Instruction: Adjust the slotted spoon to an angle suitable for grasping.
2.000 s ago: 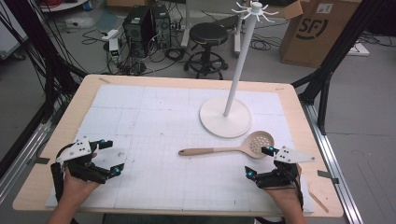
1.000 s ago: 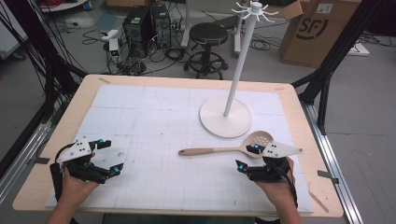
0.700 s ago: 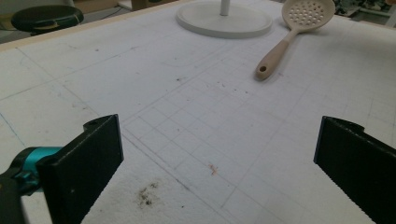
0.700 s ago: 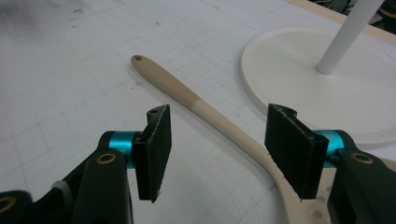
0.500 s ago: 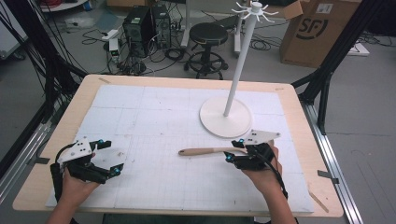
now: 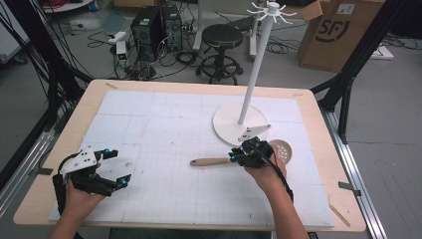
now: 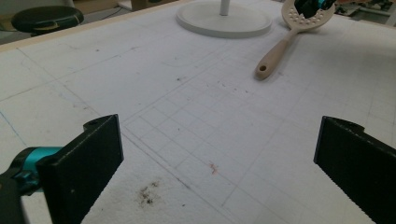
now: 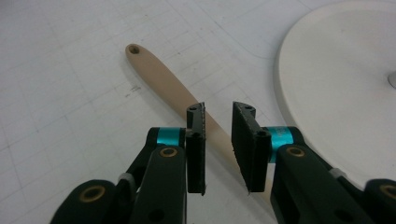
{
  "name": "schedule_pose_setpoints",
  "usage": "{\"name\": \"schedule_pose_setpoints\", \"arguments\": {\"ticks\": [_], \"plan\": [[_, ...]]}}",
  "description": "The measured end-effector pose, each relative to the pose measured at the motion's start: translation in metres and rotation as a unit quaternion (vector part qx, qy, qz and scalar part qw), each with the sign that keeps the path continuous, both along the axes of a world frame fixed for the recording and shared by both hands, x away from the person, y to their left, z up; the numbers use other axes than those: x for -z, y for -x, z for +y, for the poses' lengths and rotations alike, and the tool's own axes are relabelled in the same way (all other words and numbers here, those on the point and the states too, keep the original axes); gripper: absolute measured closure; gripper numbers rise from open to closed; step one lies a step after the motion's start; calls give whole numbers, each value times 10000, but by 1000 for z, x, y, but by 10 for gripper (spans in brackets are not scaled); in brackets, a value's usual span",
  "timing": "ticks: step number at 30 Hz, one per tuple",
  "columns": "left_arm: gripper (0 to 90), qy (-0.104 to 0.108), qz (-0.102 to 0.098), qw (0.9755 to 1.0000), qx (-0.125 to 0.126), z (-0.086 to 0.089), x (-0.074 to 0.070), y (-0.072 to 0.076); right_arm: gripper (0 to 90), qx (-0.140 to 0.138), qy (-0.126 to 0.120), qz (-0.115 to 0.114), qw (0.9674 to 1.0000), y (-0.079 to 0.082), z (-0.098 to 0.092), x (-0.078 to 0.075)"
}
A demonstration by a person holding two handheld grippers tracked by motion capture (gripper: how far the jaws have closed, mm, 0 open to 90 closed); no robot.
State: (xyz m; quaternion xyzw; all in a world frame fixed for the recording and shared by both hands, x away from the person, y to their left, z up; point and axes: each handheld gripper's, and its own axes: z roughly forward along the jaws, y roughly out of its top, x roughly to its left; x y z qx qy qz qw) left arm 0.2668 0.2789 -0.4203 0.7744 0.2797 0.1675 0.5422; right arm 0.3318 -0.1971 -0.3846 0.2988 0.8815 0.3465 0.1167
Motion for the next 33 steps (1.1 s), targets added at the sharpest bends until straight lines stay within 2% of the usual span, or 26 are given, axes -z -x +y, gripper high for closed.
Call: {"name": "schedule_pose_setpoints", "arguments": {"ticks": [5, 8, 9, 11, 20, 21, 22, 27, 31, 32, 33], "plan": [[18, -11, -5, 10000, -10, 0, 0, 1, 794, -6, 159, -51, 9999, -1, 4, 3], [18, -15, -1, 10000, 2, 0, 0, 1, 800, 132, 187, -7, 9997, -3, 1, 4], [18, -26, 13, 10000, 1, 0, 0, 0, 813, 286, 199, 40, 9994, -5, -4, 6], [18, -34, 35, 10000, 4, 0, 1, 0, 813, 401, 233, 45, 9989, -5, -7, 7], [18, -34, 17, 10000, -5, 0, 0, 1, 855, 642, 546, 88, 9964, -13, -7, 16], [18, -45, 28, 10000, -1, 0, 1, 0, 869, 717, 662, 57, 9952, -15, -7, 18], [18, -45, 28, 10000, -1, 0, 1, 0, 869, 717, 662, 57, 9952, -15, -7, 18], [18, -46, 3, 10000, -9, 0, 0, 1, 894, 1184, 985, 108, 9880, -19, -13, 22], [18, -62, 5, 10000, -5, 1, 0, 1, 894, 1361, 1244, 130, 9828, -20, -19, 27], [18, -60, 10, 10000, -14, 1, 1, 1, 894, 1361, 1244, 130, 9828, -20, -19, 27], [18, -60, 18, 10000, -20, 1, 1, 1, 895, 1411, 1363, 130, 9805, -20, -21, 29]]}}
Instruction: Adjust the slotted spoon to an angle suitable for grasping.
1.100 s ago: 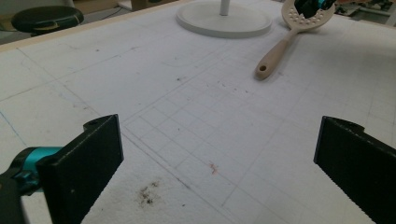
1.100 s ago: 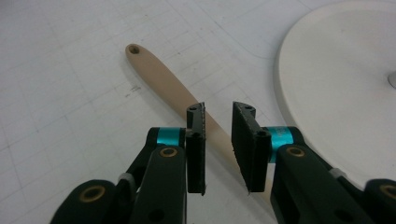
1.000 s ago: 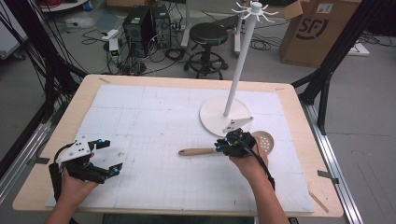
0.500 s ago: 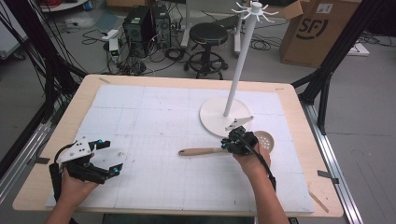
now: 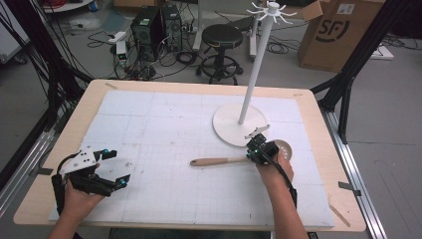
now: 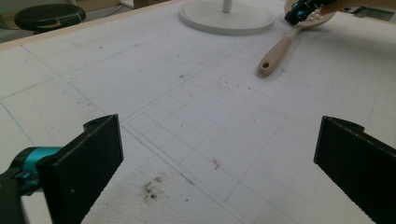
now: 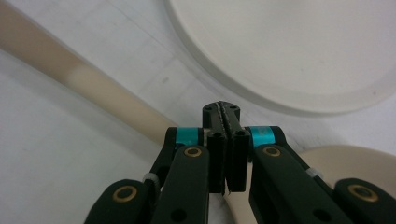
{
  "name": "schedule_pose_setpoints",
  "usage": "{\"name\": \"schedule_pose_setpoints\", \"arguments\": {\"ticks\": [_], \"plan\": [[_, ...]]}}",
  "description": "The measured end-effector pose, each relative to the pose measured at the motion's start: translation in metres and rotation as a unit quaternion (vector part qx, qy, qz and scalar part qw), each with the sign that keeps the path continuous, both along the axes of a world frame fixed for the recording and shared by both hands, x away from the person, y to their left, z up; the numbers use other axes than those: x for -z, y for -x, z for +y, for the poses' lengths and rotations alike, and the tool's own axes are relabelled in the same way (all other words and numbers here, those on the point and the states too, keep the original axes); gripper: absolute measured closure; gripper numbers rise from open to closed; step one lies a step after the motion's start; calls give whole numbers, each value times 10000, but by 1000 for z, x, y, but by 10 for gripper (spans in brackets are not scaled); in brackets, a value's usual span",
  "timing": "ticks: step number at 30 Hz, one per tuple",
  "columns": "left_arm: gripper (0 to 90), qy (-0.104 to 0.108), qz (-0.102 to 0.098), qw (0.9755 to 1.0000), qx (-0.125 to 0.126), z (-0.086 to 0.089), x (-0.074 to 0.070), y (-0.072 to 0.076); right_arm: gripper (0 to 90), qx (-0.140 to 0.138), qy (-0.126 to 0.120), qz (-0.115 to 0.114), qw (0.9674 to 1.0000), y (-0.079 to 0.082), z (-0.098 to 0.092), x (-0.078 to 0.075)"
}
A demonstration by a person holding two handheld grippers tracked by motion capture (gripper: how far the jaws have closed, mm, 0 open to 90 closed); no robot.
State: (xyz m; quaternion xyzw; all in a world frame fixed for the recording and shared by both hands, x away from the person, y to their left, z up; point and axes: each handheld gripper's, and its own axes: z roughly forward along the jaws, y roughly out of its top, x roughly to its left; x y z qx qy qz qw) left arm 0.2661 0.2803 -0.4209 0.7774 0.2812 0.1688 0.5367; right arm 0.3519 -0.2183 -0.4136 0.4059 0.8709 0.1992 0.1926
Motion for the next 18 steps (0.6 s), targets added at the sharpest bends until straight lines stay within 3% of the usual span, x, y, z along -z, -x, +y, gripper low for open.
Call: {"name": "schedule_pose_setpoints", "arguments": {"ticks": [10, 14, 18], "plan": [[18, -37, -4, 10000, 12, -1, 0, 1, 899, 229, 152, 3, 9996, -2, -2, 3], [18, -38, 9, 10000, 12, -2, 0, 1, 900, 187, 336, -41, 9993, -3, 1, 4], [18, -38, -3, 10000, 23, -2, 0, 1, 900, 192, 307, 11, 9993, -4, 0, 3]]}}
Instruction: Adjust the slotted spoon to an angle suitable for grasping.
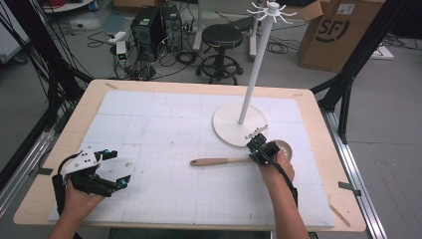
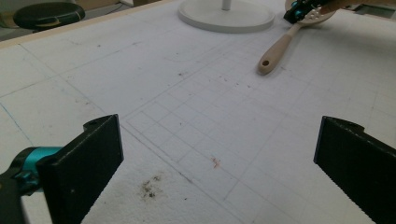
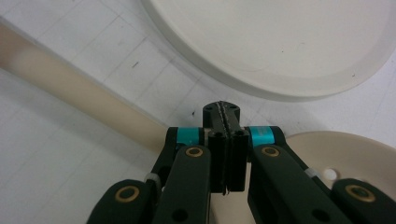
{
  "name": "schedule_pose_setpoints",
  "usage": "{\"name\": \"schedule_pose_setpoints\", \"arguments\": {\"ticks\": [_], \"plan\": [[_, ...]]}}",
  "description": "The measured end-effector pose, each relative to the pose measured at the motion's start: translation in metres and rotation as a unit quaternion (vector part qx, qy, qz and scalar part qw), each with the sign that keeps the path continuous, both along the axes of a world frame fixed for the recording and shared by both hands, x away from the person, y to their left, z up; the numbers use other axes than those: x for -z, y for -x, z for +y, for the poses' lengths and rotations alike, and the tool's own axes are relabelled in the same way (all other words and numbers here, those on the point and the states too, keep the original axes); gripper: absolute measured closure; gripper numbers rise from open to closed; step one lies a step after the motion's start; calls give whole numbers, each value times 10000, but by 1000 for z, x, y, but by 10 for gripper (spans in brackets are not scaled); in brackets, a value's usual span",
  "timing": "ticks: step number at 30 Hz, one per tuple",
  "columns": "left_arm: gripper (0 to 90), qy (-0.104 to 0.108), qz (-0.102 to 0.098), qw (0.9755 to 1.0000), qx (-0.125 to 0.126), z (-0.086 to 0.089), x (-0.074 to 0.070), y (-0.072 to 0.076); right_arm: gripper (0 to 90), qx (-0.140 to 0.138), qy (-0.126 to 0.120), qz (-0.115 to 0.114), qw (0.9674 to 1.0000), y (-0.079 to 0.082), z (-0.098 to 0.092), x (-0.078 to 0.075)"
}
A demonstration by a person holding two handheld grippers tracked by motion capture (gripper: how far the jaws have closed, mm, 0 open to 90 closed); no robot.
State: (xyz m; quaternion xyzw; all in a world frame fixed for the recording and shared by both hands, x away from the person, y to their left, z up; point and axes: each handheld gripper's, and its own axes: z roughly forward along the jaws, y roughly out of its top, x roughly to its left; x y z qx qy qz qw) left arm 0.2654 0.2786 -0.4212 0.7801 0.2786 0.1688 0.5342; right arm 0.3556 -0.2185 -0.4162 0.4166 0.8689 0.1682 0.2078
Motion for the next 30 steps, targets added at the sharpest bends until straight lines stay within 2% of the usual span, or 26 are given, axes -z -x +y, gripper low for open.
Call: {"name": "schedule_pose_setpoints", "arguments": {"ticks": [5, 8, 10, 23, 29, 30], "plan": [[18, 5, 3, 10000, -9, 0, 0, 0, 900, 26, -40, 234, 9997, 1, -1, -2], [18, -15, -2, 10000, 3, 0, 0, 0, 900, 19, -62, 266, 9996, 3, -2, -2], [18, -33, 0, 10000, -2, 0, 0, 0, 900, -30, 2, 356, 9994, 8, -2, -3], [18, -72, 22, 10000, 11, -3, 1, 0, 900, -328, 37, 426, 9985, 39, -1, -4], [18, -92, 16, 10000, 20, -4, 1, 0, 900, -391, -107, 506, 9979, 50, -3, -5], [18, -83, 26, 10000, 16, -5, 2, 0, 900, -390, -199, 539, 9976, 52, -4, -5]]}}
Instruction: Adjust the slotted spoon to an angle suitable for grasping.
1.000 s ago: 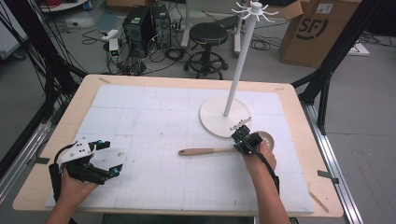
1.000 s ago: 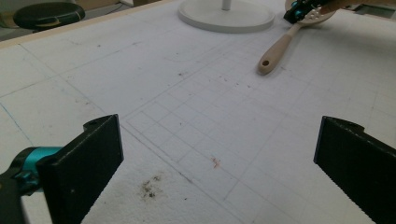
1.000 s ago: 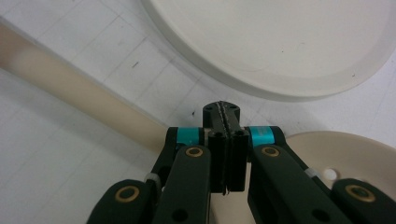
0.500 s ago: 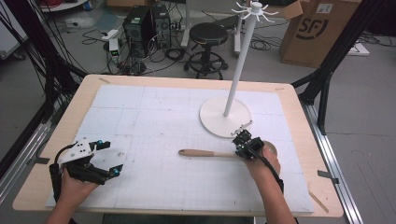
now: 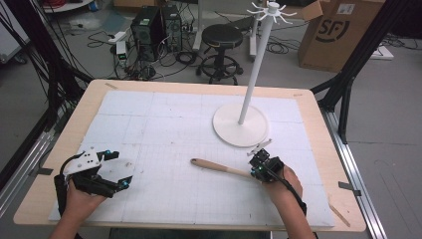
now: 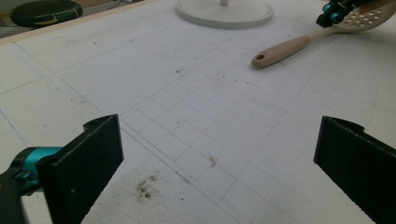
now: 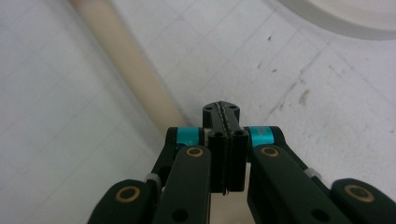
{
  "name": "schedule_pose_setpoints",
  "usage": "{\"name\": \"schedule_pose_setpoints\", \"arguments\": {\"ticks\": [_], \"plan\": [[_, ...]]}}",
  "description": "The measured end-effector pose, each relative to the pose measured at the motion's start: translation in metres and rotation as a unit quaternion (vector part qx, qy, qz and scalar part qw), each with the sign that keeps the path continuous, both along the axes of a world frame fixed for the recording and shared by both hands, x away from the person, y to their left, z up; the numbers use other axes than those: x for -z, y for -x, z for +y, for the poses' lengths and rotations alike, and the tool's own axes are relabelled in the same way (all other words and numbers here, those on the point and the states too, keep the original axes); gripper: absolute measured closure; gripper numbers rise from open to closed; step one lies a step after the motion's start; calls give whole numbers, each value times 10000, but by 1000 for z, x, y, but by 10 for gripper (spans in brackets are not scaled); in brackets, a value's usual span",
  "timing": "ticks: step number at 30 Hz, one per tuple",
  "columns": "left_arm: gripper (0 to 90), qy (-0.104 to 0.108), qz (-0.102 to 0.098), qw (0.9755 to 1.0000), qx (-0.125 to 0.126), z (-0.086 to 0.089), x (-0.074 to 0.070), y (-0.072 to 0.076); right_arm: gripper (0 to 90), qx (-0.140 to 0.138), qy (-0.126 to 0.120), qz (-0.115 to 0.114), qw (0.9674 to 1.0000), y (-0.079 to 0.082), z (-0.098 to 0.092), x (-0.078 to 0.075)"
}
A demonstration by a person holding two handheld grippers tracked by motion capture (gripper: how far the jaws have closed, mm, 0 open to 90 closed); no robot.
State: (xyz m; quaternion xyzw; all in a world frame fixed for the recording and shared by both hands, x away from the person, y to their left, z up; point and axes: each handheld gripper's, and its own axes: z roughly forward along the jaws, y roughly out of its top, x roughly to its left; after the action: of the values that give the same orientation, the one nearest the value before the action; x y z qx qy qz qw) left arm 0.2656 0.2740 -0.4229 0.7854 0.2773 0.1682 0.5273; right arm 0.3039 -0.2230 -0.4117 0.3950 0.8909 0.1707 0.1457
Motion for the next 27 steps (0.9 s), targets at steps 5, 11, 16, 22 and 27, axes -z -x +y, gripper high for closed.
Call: {"name": "schedule_pose_setpoints", "arguments": {"ticks": [5, 11, 16, 22, 27], "plan": [[19, -4, -1, 10000, 15, 0, 0, 0, 897, 65, -217, 40, 9997, -1, -5, 1], [18, 7, 4, 10000, 0, 0, 0, 0, 863, 19, -542, -95, 9985, 1, -10, -9], [18, 23, 17, 10000, 7, 0, 0, 0, 767, -108, -912, -400, 9950, 7, -14, -24], [18, 17, 6, 10000, 33, 1, 0, 0, 630, -439, -1532, -858, 9835, 21, -24, -39], [18, 68, 6, 10000, 45, 2, 0, -1, 546, -539, -2032, -1216, 9701, 26, -33, -47]]}}
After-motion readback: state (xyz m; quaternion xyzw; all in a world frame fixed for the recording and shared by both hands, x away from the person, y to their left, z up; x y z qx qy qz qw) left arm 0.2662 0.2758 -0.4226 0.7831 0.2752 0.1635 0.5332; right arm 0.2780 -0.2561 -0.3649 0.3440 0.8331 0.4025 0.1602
